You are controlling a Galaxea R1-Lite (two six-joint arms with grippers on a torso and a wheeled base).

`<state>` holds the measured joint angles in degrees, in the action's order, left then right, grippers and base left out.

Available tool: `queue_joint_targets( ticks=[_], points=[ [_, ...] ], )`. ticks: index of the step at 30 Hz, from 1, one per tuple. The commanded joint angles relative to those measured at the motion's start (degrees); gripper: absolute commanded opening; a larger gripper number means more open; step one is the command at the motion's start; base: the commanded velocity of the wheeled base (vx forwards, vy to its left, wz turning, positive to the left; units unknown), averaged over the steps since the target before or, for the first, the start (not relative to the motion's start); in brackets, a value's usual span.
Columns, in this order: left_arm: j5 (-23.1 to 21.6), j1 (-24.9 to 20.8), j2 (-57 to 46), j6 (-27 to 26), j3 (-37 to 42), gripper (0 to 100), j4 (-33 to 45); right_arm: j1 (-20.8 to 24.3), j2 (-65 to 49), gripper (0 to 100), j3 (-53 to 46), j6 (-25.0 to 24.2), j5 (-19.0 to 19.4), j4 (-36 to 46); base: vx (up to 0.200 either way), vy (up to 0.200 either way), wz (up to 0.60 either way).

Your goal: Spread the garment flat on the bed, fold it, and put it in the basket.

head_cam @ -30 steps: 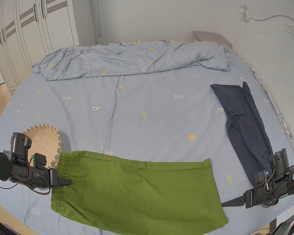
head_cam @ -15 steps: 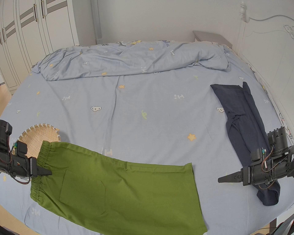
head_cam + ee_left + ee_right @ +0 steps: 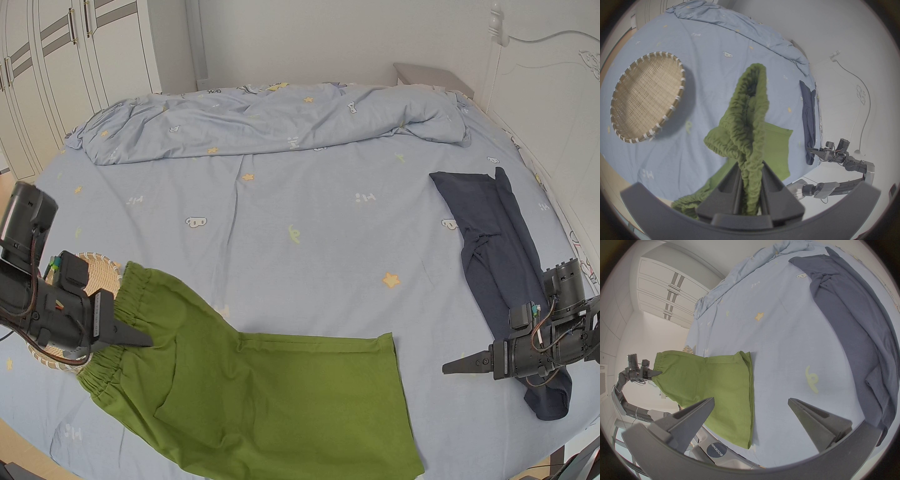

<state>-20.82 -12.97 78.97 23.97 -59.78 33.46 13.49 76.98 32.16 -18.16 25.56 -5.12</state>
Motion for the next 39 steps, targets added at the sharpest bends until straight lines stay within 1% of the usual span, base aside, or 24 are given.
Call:
queue_joint_targets(
  ticks=[1,3,4,5,7,12,14,15,16,17,20,23,27,31,32,34,35,39],
  points=[
    [11.2,-20.3,5.3,16.5,-10.4,0,1.4,0.1,-1.9,100,0.0,-0.1,0.0,0.2,0.0,0.0,0.0],
    [11.5,-22.2,8.2,20.4,-12.6,0,1.4,0.1,-2.1,100,-0.1,0.0,0.0,0.2,0.0,0.0,0.0],
    [11.5,-22.6,9.4,21.7,-13.3,0,1.4,0.1,-2.2,100,-0.1,0.0,0.0,0.2,0.0,0.0,0.0],
    [11.5,-22.6,9.4,21.7,-13.3,0,1.4,0.1,-2.2,100,-0.1,0.0,0.0,0.2,0.0,0.0,0.0],
    [11.6,-24.2,12.7,25.4,-14.7,0,1.4,0.1,-2.3,100,-0.1,0.0,0.0,0.2,0.0,0.0,0.0],
    [11.6,-25.7,14.0,28.6,-14.8,0,-0.4,0.3,-2.1,100,-0.3,0.0,0.0,0.2,0.0,0.0,0.0],
    [11.7,-25.8,14.0,28.7,-14.8,0,-0.6,0.3,-2.1,100,-0.3,0.0,0.0,0.2,0.0,0.0,0.0],
    [12.4,-27.4,14.4,31.0,-14.7,0,-2.9,0.4,-2.0,100,-0.3,0.0,0.0,0.2,0.0,0.0,0.0],
    [12.4,-27.4,14.4,31.0,-14.7,0,-2.9,0.4,-2.0,100,-0.3,0.0,0.0,0.2,0.0,0.0,0.0],
    [14.6,-29.5,15.3,31.9,-14.4,0,-4.1,0.7,-2.0,100,-0.4,-0.1,0.0,0.2,0.0,0.0,0.0],
    [18.9,-32.6,17.4,32.6,-14.2,0,-5.3,1.0,-2.1,100,-0.7,-0.1,-0.1,0.2,0.0,0.0,0.0],
    [21.2,-34.9,18.7,33.2,-14.2,0,-6.7,1.0,-2.1,100,-0.7,-0.1,-0.1,0.2,0.0,0.0,0.0],
    [21.4,-37.1,19.6,33.5,-14.0,0,-8.6,0.9,-2.1,100,-0.8,-0.1,-0.1,0.2,0.0,0.0,0.0],
    [21.6,-38.3,20.8,33.8,-13.5,0,-10.3,0.9,-2.1,100,-0.8,-0.2,-0.1,0.2,0.0,0.0,0.0],
    [22.0,-39.4,21.2,34.7,-13.0,0,-12.1,0.9,-2.1,100,-0.8,-0.2,-0.1,0.2,0.0,0.0,0.0],
    [22.0,-39.4,21.2,34.7,-13.0,0,-12.1,0.9,-2.1,100,-0.8,-0.2,-0.1,0.2,0.0,0.0,0.0],
    [22.4,-40.5,21.6,35.1,-12.3,0,-14.0,0.9,-2.0,100,-0.8,-0.1,-0.1,0.2,0.0,0.0,0.0],
    [22.4,-41.3,21.9,35.1,-12.2,0,-14.5,0.9,-2.0,100,-0.8,-0.2,-0.1,0.2,0.0,0.0,0.0]
  ],
)
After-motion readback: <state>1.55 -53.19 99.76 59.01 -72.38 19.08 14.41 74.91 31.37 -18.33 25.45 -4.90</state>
